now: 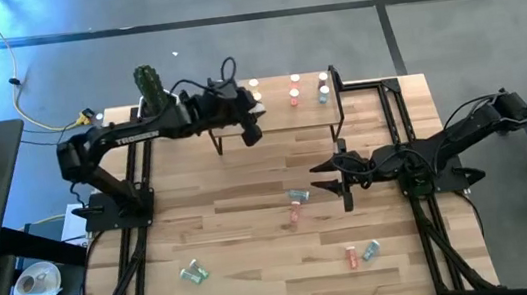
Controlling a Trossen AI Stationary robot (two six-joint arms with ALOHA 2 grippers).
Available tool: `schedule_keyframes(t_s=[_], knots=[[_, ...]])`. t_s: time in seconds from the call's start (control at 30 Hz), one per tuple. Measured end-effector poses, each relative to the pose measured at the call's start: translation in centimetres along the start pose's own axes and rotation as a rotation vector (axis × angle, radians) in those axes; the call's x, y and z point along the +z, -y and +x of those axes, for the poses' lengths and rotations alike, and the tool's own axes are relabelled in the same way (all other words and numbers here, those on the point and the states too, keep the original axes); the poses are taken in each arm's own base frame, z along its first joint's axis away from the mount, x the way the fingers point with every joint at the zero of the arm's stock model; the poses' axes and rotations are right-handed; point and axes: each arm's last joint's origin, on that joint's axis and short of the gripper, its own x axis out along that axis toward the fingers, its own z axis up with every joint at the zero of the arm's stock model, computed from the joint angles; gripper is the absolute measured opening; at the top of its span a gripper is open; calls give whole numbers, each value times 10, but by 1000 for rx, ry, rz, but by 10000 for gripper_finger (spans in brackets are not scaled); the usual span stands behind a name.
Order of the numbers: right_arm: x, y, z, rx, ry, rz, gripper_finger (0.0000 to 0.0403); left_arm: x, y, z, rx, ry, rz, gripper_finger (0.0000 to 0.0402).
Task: Pick and place medicine bottles onto shelf by color
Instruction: Put the yellow pill bottle on the shelf aligned with the other yellow pill bottle
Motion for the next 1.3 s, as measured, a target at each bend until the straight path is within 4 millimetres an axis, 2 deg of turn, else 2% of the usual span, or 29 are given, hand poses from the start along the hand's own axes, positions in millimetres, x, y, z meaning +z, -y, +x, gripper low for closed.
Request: schedule_keyframes(t_s=[0.13, 0.47, 0.7, 1.3], knots=[[0, 0, 0, 0, -3, -1, 158, -8, 2, 14, -5, -43, -5, 115], [0, 0, 0, 0, -3, 4, 158, -18, -3, 31, 32, -83, -29, 115], [0, 0, 0, 1, -3, 10, 158, -20, -9, 34, 37, -88, -54, 115], [0, 0, 0, 1, -3, 10, 158, -24, -8, 34, 39, -120, -95, 115]])
